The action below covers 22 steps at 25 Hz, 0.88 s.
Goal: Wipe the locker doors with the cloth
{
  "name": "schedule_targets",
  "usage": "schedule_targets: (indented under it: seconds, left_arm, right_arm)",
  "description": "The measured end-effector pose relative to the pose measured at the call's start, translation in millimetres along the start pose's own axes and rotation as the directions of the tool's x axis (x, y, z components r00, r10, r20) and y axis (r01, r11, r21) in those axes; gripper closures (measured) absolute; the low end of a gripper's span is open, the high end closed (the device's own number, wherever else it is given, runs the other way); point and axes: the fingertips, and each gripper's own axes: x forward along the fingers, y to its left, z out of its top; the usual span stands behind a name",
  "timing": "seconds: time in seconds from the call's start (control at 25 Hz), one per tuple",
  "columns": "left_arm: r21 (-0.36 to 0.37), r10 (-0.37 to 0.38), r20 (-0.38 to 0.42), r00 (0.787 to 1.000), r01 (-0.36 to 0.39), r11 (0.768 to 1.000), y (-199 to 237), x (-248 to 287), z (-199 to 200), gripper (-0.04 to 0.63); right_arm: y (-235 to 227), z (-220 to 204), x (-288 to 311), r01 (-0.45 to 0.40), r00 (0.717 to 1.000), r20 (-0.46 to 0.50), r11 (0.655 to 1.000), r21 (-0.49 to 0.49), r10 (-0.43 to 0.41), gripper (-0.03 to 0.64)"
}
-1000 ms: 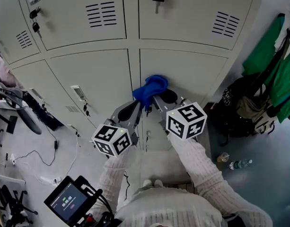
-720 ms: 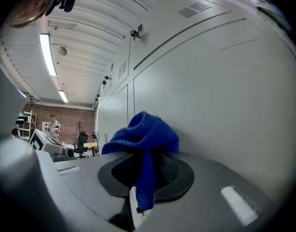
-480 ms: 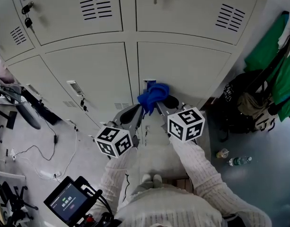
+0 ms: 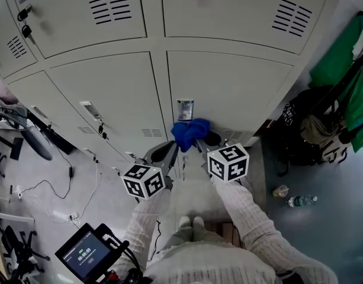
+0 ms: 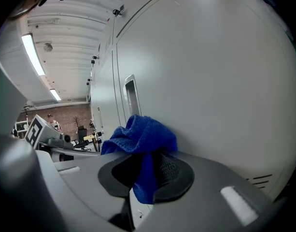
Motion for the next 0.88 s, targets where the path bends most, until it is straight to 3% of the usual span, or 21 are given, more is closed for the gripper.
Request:
schedule_targets:
  seconds: [0.24, 0.56, 0.88]
  left_arm:
    - [-0.03, 0.006, -0.041, 0.999, -0.008, 1.0, 1.8, 4.8, -22.2, 0.589]
    - [-0.067, -0.02, -0.058, 0.998, 0.016, 0.998, -6.7, 14.6, -33.6, 0.588]
    - [-0.066, -0.027, -0.064, 0.998, 0.022, 0.998, -11.6, 16.6, -34.4, 0.589]
  right_arm:
    - [-6.3, -23.1, 5.2, 0.01, 1.0, -0.024, 0.998, 0.063, -0.009, 0.565]
    - [-19.6, -68.5, 12.7, 0.06, 0.99, -0.134, 0.994, 0.091, -0.047, 0.565]
    - [-19.2, -68.0, 10.7, 0.065, 0.987, -0.152, 0.995, 0.076, -0.053, 0.565]
